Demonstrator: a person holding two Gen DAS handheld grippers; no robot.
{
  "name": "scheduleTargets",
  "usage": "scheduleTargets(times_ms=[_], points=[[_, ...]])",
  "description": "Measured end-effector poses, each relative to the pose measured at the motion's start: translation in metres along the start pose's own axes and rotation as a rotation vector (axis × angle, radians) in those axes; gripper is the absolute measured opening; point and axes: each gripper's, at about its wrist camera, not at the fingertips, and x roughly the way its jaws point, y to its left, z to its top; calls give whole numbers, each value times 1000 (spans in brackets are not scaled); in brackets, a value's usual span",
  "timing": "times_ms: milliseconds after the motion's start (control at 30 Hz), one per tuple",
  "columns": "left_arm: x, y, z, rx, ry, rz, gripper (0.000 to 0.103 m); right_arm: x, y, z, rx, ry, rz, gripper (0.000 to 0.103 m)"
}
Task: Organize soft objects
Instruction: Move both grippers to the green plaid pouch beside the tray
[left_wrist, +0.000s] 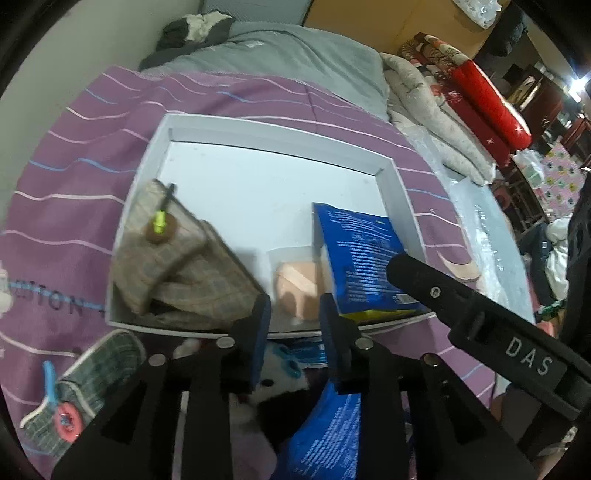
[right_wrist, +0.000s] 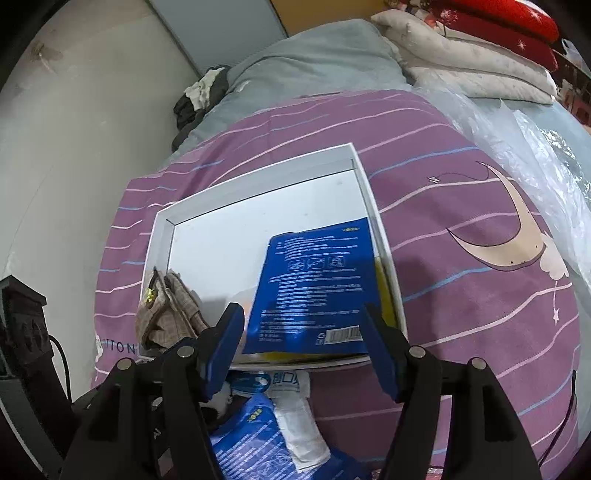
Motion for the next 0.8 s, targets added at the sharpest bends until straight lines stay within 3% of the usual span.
scheduleTargets(times_ms=[100,300,467,567,800], points=[[-3,5,-1,-7,19,34,31,-1,5,-1,-12,0,9,65],[-24,20,-2,-35,9,7,31,-5,16,-4,-29,4,31,65],[-31,37,-2,-61,59,25,31,-8,30,-7,-55,8,67,65],[-37,55,-3,-109,82,26,31,-7,39,-10,-73,26,107,65],[-62,98,-6,-233,55,6,31,-2,72,-21,-137,72,193,65]])
